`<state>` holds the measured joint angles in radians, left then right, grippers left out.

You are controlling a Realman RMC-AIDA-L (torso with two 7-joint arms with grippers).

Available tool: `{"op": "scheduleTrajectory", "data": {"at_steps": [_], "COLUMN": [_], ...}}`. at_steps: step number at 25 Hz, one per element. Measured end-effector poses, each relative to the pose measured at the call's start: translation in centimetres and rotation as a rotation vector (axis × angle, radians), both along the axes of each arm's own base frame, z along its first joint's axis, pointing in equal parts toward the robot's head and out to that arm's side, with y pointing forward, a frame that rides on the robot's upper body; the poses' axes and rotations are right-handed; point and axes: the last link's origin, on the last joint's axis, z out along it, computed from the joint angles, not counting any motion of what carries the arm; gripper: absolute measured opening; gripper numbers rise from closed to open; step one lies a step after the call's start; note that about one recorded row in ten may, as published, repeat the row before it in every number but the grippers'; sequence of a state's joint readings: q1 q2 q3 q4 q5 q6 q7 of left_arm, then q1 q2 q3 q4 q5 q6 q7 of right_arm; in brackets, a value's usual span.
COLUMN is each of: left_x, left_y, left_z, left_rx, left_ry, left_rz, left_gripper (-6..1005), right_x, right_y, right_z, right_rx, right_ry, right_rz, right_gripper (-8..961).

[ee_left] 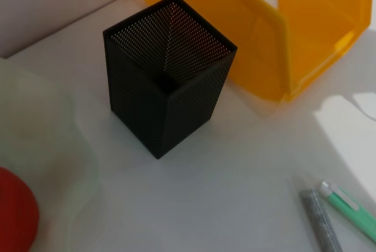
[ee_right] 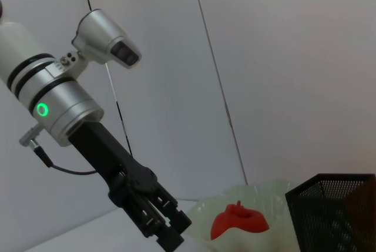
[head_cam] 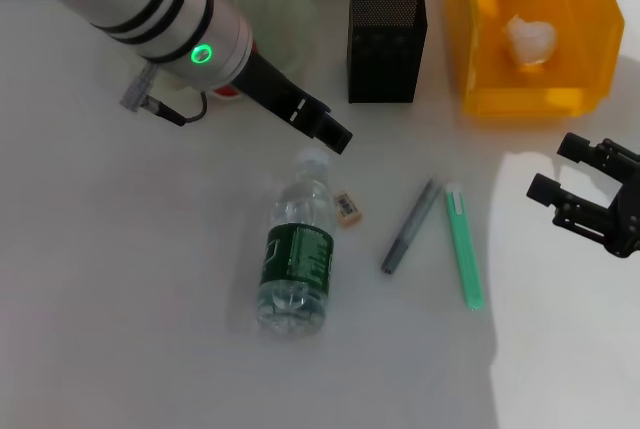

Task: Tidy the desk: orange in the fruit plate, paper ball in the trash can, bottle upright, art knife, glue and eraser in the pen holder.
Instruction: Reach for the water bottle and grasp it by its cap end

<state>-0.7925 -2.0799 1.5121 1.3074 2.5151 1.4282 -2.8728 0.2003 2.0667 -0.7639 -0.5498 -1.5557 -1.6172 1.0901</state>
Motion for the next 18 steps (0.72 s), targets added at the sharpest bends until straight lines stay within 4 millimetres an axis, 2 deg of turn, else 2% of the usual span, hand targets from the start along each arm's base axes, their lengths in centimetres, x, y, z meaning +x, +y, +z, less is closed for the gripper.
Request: {"op": "scheduleTrajectory", "data": {"at_steps": [7,9,16,18], "left_x": [-2.1,-3.4,-4.8,-5.7], "left_y": [0.6,0.8,1.2,1.5], "left_z": [-2.0,-2.7,-3.3,-3.7], "left_rx": [-0.002,0.006,0.036,0.059], "left_ry": [-0.051,-0.057,-0.08,-0.088], "left_rz": [0.087,0.132,0.171,0.196], "left_gripper": [824,824,825,825], "right_x": [0.4,0.5,0.3,0.1], "right_y": [-0.9,-0.8,-0.2,-0.1], "right_z": [-1.4,-1.6,-2.3,-2.5], "right_rx": [-0.005,-0.006,-0.016,-0.022], "right_ry": [0.013,0.012,0.019,0.027], "right_rz": [-0.022,-0.036,-0.047,-0.045], "right_gripper": [769,769,770,770]}}
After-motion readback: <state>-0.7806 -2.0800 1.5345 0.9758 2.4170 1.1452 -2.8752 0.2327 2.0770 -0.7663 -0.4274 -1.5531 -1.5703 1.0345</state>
